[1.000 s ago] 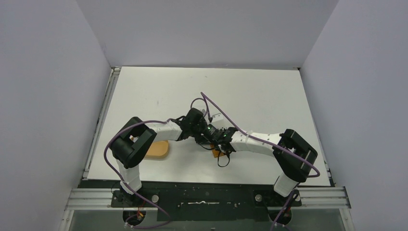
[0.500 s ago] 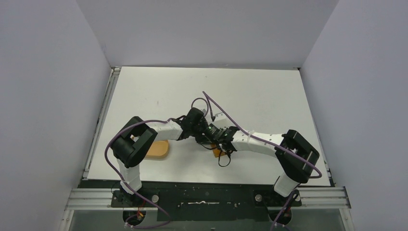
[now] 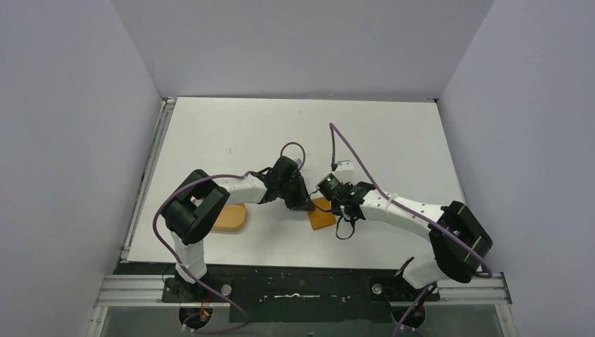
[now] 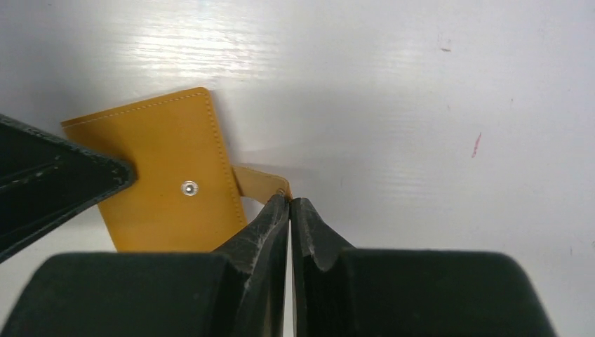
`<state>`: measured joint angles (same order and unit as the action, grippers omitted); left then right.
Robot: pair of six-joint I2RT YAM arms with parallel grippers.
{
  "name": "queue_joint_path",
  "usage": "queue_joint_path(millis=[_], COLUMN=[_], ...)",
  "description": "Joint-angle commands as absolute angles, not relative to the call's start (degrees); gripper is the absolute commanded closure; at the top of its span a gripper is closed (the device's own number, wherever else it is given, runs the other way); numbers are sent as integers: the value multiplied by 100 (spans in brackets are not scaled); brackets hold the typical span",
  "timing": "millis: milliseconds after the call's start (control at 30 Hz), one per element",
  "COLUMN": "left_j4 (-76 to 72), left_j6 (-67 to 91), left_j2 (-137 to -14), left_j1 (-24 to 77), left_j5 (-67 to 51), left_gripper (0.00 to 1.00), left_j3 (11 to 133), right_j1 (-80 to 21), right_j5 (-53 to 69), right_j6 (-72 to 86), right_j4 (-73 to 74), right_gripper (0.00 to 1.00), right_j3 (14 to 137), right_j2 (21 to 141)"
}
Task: Put the credit cards into the card holder
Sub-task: Open the card holder at the center of the board.
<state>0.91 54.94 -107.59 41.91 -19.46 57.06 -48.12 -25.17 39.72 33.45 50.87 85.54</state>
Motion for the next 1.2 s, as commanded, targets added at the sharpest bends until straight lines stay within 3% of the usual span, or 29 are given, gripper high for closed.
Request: queue_joint_path(millis=[0,200,267,400,433,533,567,700,967,1167], left_j4=[660,624,480,395,415,509,550,755,1261,1341], left_j6=[5124,5153,5252,5378,5371,5353,5360,5385,5527,5555], left_j2=[-10659,-10201,-10032,-9784,-9733,-9611,-9555,-9248,-8531,-8273], left_j1=[4181,4303,4346,4385,4385,4378,4385,4371,4312,4221], left_j5=[-1676,-1897,-1877,-1718,-1658,-1586,-1568,-1390,-797,-650], left_gripper=[86,51,44,42,42,42,42,41,41,41], left_j3=[5774,5886,5796,5544,5509,5449,5423,5344,4957,4750], right_j1=[-4432,-4351,-4353,-4383,-4385,-4448,-4539,-4871,-4975,-4935], right_j5=[-2109,-1529,-1359,-1155,-1105,-858,-885,-976,-1333,-1654], right_j6=[4023,4003,4005,3898,3850,3642,3559,3288,3181,3221], right_j4=[3021,2625,2500,2417,2348,2100,2059,2032,2204,2463], right_gripper=[100,100,100,100,94,52,44,30,27,35], right_j3=[4700,4450,4358,4232,4176,4169,4211,4517,5111,5467], right_j2=[7803,7142,6917,6793,6795,6900,6964,7420,8428,8938])
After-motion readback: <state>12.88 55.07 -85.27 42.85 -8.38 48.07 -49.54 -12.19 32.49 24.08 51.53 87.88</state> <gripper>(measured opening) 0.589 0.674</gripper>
